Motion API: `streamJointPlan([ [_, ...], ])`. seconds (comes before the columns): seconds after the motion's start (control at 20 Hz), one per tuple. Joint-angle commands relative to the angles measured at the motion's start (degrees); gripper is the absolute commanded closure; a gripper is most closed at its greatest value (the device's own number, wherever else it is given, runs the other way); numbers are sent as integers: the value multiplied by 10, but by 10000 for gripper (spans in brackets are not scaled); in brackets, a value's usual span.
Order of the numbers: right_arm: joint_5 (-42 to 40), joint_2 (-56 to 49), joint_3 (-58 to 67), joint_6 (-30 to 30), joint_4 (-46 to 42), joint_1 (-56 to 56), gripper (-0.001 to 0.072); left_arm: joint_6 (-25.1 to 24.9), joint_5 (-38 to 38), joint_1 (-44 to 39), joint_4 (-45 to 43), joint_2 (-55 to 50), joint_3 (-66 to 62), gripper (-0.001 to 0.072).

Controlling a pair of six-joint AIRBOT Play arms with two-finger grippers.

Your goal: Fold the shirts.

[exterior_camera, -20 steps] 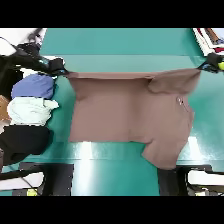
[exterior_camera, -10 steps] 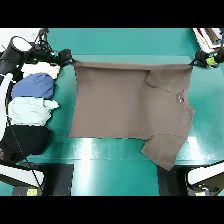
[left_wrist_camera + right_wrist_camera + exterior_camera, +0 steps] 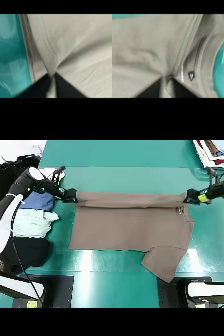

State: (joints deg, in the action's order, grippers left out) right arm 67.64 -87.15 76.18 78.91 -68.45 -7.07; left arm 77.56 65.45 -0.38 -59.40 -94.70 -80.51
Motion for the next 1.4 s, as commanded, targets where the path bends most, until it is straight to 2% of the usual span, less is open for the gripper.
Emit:
streamJointPlan([
  [0.0, -3, 21, -51, 4, 10, 2, 222, 26, 5, 1, -6, 3, 22, 217],
  [0.15, 58, 52, -37, -9, 12, -14, 235, 31, 68, 3, -54, 38, 30, 212],
  [0.2, 69, 75, -45, -19, 14, -22, 270, 35, 84, 3, -78, 65, 56, 212],
  [0.4, 105, 185, -113, -28, 15, -48, 259, 52, 69, 1, -92, 207, 240, 212],
  [0.6, 103, 257, -166, -29, 14, -58, 259, 81, 69, -1, -91, 295, 378, 211],
  [0.7, 105, 273, -175, -29, 15, -58, 259, 81, 48, -1, -83, 319, 419, 212],
  [1.0, 110, 297, -176, -23, 15, -58, 259, 68, 8, -3, 11, 323, 471, 212],
  [1.15, 126, 301, -177, -18, 12, -58, 259, 63, -3, -44, 11, 322, 476, 215],
  [1.2, 137, 301, -179, -18, 7, -60, 259, 61, -13, -56, 11, 323, 476, 399],
  [1.25, 148, 302, -189, -18, 8, -67, 260, 59, -22, -60, 11, 323, 474, 672],
  [1.35, 167, 311, -232, -18, 1, -93, 260, 59, -22, -60, 10, 323, 458, 678],
])
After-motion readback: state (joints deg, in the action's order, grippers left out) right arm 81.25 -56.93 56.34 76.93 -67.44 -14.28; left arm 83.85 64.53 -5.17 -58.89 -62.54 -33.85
